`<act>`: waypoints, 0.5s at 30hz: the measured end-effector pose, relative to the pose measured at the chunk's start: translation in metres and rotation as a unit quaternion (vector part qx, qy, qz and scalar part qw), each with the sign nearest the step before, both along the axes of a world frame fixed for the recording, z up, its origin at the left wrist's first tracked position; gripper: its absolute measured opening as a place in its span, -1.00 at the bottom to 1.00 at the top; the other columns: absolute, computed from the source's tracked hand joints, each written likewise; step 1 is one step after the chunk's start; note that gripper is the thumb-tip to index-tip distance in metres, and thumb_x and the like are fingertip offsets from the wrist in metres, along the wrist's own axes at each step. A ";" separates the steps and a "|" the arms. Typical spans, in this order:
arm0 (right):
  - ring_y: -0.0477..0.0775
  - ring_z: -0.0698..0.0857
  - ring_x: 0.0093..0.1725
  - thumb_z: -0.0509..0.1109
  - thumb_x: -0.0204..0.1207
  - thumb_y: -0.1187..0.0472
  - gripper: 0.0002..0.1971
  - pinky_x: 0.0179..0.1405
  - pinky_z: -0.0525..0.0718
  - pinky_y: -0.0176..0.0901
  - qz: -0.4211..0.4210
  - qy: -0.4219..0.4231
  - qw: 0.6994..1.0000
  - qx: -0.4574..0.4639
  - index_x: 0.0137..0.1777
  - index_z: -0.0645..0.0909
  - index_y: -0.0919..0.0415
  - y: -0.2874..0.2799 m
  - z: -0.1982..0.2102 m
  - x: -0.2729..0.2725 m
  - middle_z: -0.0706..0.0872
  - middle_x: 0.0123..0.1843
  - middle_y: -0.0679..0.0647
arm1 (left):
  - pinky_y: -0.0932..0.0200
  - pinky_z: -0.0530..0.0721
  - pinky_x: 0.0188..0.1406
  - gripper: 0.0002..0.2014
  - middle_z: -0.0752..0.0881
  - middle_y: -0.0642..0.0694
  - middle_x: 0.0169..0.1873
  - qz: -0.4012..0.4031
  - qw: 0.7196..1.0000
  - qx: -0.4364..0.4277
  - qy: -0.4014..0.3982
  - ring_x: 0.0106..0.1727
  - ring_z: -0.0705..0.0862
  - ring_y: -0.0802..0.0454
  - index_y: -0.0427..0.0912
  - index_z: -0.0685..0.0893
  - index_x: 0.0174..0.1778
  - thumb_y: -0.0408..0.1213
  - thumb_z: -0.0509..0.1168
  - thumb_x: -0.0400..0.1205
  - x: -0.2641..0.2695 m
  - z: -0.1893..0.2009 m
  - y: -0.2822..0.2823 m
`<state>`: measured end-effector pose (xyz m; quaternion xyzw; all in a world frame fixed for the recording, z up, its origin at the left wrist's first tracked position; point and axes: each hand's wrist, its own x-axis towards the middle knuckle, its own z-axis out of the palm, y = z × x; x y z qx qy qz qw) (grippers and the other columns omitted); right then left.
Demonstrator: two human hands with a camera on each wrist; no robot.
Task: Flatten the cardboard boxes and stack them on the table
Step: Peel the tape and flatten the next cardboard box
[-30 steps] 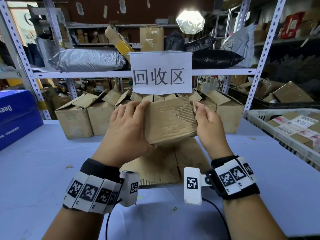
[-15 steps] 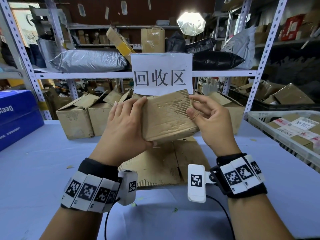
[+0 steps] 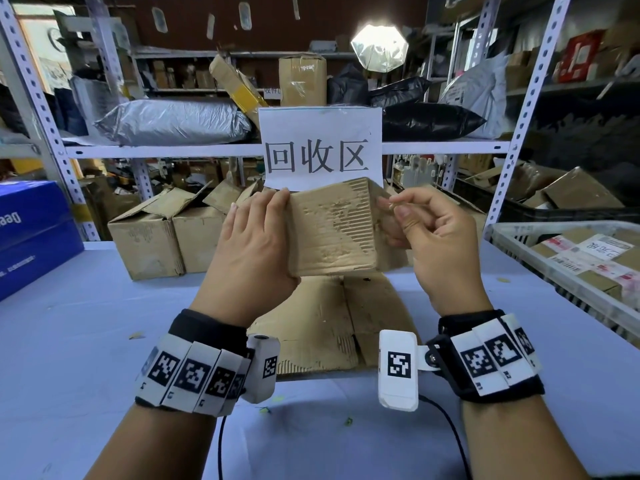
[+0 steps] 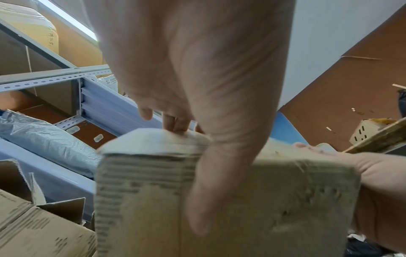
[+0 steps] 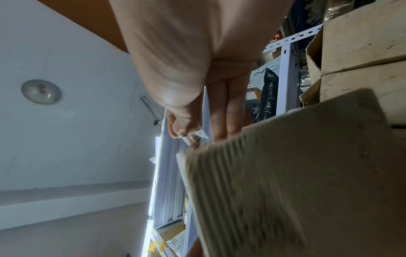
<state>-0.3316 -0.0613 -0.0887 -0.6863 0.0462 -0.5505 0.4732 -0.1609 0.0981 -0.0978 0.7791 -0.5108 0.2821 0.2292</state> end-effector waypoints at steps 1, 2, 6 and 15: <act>0.01 0.87 -0.12 0.32 0.71 0.37 -0.76 -0.20 0.80 -0.12 0.025 -0.003 1.000 0.012 -0.04 0.70 0.01 0.002 0.002 -0.001 0.89 -0.06 -0.03 | -0.19 0.11 0.75 0.08 0.30 -0.21 0.66 0.001 1.000 0.004 0.001 0.71 0.19 -0.23 -0.23 0.14 0.76 -0.12 0.58 0.39 0.001 -0.001 -0.001; 0.00 0.86 -0.22 0.32 0.71 0.36 -0.77 -0.29 0.77 -0.19 0.043 -0.004 0.999 0.017 -0.05 0.69 0.01 0.004 0.003 -0.002 0.89 -0.07 -0.01 | -0.17 0.15 0.75 0.05 0.28 -0.20 0.68 -0.001 1.000 0.011 0.003 0.72 0.17 -0.22 -0.22 0.12 0.76 -0.14 0.56 0.42 0.002 -0.001 -0.003; -0.04 0.83 -0.32 0.35 0.70 0.30 -0.82 -0.45 0.70 -0.30 0.054 0.006 0.999 0.005 -0.03 0.67 -0.01 0.013 0.004 0.003 0.89 -0.04 -0.02 | -0.02 0.11 0.75 0.09 0.20 -0.15 0.71 -0.094 0.994 0.023 0.048 0.75 0.09 -0.13 -0.17 0.08 0.79 -0.02 0.57 0.45 -0.004 0.000 -0.010; -0.07 0.80 -0.19 0.32 0.70 0.29 -0.90 -0.24 0.69 -0.33 0.084 0.013 0.996 0.007 0.04 0.63 0.09 0.015 0.003 0.002 0.88 0.04 0.00 | 0.23 0.04 0.58 0.29 0.03 0.31 0.72 -0.239 0.960 0.002 0.145 0.67 -0.01 0.35 0.31 -0.22 0.77 0.34 0.53 0.28 -0.015 0.009 -0.006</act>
